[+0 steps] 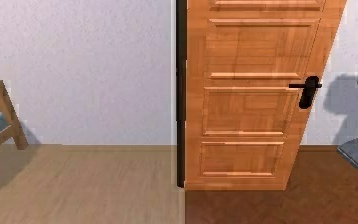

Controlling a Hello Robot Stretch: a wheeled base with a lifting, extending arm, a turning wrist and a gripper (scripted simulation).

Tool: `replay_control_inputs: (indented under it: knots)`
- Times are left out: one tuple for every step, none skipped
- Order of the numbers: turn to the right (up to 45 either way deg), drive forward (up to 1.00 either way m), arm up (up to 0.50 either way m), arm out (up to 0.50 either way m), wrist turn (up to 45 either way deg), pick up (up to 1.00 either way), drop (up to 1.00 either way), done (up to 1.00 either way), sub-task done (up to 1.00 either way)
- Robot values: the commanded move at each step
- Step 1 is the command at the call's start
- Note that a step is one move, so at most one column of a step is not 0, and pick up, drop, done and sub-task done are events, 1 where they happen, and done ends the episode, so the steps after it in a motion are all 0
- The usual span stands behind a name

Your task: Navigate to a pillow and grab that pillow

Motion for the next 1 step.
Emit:
replay_control_inputs:
  knots:
    - [0.0, 0.2, 0.0, 0.0, 0.0, 0.0, 0.0, 0.0, 0.0]
